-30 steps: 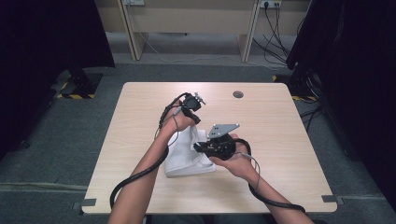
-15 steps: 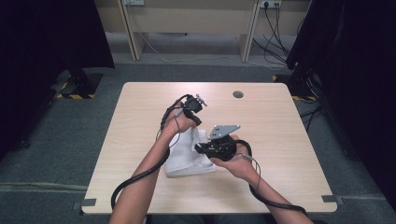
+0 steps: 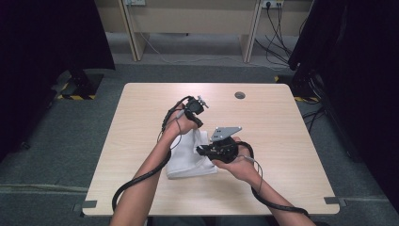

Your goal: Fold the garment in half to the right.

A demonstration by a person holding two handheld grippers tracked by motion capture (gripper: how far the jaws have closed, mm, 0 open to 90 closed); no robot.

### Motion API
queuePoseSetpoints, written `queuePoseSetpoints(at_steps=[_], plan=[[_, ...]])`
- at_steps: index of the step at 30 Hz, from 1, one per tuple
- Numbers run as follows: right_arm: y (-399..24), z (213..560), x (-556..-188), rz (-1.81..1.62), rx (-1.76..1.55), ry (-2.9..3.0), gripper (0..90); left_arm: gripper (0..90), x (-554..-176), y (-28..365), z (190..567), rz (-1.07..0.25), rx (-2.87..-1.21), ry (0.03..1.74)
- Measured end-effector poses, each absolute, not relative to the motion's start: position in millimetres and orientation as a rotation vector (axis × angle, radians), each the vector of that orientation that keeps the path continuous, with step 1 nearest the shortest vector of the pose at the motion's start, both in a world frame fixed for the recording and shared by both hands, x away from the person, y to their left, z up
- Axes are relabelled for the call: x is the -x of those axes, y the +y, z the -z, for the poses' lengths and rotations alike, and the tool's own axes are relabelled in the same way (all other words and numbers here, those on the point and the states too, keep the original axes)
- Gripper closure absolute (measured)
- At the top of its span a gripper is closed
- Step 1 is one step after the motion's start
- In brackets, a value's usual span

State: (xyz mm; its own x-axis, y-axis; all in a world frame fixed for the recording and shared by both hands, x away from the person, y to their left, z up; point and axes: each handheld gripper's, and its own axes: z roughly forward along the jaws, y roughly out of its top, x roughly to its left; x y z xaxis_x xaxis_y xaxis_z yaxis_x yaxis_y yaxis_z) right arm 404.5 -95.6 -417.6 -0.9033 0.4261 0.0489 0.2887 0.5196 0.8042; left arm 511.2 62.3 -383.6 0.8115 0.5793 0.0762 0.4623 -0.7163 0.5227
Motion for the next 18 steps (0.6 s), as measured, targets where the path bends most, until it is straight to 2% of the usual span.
queuePoseSetpoints(at_steps=[18], plan=[[-100.2,423.4,-403.6,-1.328,-0.637,2.608,81.1,81.4,-510.6,56.1,388.8,-0.314,-2.511,0.767]])
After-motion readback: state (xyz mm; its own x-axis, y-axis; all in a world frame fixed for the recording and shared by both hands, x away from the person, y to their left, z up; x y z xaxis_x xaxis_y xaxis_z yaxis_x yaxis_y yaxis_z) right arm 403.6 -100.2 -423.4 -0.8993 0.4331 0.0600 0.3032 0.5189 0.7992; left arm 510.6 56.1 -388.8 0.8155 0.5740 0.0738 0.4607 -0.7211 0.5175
